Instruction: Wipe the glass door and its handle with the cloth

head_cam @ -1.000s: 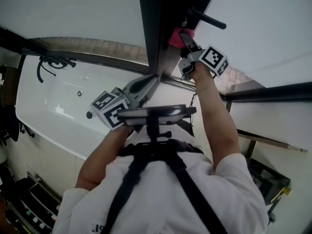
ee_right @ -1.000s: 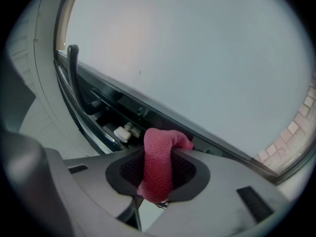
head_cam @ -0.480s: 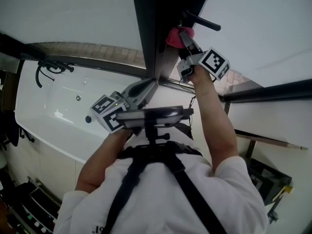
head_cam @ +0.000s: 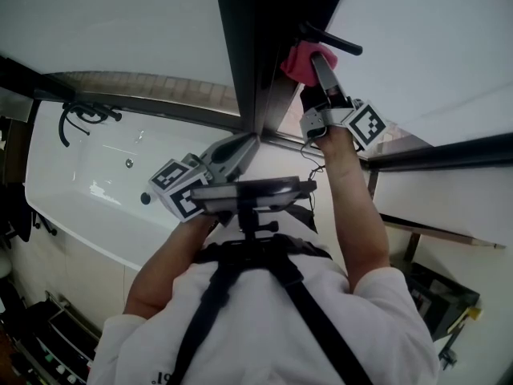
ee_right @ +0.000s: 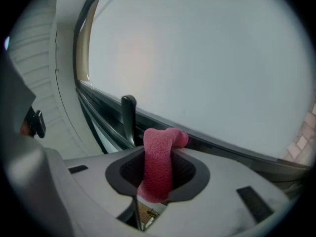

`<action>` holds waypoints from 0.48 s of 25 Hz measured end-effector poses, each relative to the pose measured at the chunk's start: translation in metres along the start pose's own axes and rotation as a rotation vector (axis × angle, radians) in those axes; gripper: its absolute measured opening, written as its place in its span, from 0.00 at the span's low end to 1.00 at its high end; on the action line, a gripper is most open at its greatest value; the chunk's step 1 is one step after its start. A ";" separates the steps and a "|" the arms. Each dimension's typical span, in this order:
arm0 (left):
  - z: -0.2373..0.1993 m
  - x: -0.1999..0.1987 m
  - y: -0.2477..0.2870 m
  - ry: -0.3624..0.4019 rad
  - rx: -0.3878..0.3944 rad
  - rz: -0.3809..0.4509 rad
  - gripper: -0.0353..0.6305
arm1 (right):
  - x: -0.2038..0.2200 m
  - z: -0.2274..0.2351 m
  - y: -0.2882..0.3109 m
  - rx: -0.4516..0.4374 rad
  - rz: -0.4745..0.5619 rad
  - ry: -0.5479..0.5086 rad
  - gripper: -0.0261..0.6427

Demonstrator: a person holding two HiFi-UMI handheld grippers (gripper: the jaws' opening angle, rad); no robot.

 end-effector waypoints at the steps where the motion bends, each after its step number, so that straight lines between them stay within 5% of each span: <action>1: 0.000 0.000 0.000 -0.002 0.001 -0.001 0.03 | 0.000 -0.006 0.000 -0.038 0.006 0.016 0.20; 12: 0.004 -0.001 0.003 -0.005 0.025 -0.015 0.03 | 0.014 -0.015 0.031 -0.244 0.039 0.239 0.20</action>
Point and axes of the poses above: the fingertips, and each gripper's own axes: y forward along the fingers, z to its right, x out of its underside, the point moved 4 cm from there along -y, backward along the fingers, and after that the axes turned 15 degrees about y, right-handed, at the moved point
